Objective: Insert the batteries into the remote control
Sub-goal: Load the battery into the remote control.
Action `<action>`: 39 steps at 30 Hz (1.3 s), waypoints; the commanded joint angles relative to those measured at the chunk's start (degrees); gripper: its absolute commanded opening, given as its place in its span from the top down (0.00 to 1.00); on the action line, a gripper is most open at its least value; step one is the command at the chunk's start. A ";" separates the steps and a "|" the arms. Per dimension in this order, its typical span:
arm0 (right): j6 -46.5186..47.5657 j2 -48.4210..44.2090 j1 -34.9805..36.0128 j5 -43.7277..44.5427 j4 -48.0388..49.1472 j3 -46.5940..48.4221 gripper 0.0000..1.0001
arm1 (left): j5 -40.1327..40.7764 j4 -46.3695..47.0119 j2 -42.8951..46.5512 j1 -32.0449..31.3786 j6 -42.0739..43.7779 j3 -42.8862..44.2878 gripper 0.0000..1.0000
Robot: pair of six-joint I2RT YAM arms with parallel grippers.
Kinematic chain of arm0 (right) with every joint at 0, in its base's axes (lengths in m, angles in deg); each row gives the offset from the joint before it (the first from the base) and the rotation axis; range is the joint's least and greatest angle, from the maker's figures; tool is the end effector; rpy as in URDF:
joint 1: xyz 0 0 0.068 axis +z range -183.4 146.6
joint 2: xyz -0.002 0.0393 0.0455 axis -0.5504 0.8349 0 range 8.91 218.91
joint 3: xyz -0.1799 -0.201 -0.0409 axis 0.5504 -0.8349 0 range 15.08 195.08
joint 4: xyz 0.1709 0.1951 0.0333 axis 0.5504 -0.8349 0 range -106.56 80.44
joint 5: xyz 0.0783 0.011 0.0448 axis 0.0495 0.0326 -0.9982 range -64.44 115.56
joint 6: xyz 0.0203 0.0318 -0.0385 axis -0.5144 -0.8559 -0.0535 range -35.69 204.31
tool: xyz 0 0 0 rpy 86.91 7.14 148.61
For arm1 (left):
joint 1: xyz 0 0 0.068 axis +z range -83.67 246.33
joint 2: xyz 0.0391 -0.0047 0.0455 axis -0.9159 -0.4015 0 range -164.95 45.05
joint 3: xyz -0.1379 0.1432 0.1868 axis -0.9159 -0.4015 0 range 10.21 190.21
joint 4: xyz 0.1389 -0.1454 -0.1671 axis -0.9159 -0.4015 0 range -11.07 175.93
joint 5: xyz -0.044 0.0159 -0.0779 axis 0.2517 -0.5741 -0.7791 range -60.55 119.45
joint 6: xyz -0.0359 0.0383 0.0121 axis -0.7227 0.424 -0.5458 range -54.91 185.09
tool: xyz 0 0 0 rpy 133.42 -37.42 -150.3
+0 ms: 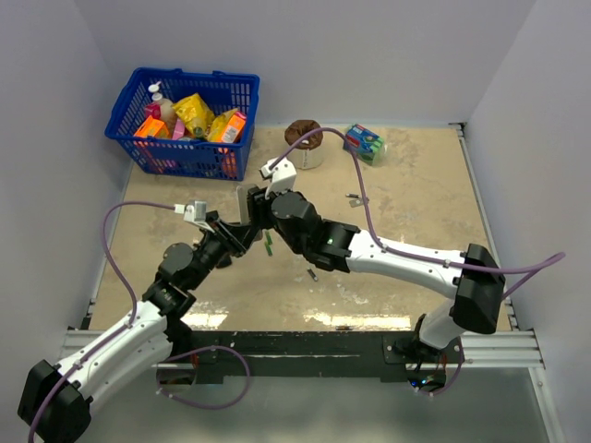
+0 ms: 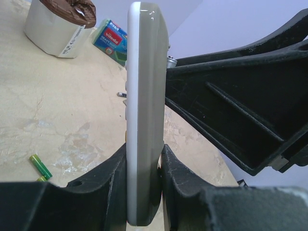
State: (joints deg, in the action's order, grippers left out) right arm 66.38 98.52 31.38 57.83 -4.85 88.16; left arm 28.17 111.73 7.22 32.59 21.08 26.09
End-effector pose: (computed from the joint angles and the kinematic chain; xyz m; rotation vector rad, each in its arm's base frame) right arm 0.1757 0.3284 0.3440 -0.3145 1.7494 0.5532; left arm 0.1413 -0.0953 0.2469 -0.1247 1.6022 -1.0929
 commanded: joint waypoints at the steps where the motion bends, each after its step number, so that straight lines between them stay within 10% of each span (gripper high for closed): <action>1: 2.81 -2.68 0.62 -2.65 0.39 4.26 0.46 | -3.64 2.32 -0.67 -0.19 -0.55 2.84 1.00; 24: 10.63 -13.29 -4.99 -19.25 -1.99 2.17 0.36 | -4.87 -0.40 -1.99 -0.19 -0.29 4.60 1.00; 39: 41.31 -24.13 -15.81 -50.01 4.61 -13.93 0.48 | -10.67 -0.76 -3.31 -0.19 -0.46 8.29 1.00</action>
State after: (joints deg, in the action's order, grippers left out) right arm 97.20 74.21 17.43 18.27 -2.45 75.50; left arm 20.61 108.72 4.05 32.51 20.71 31.16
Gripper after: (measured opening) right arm 0.536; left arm 0.317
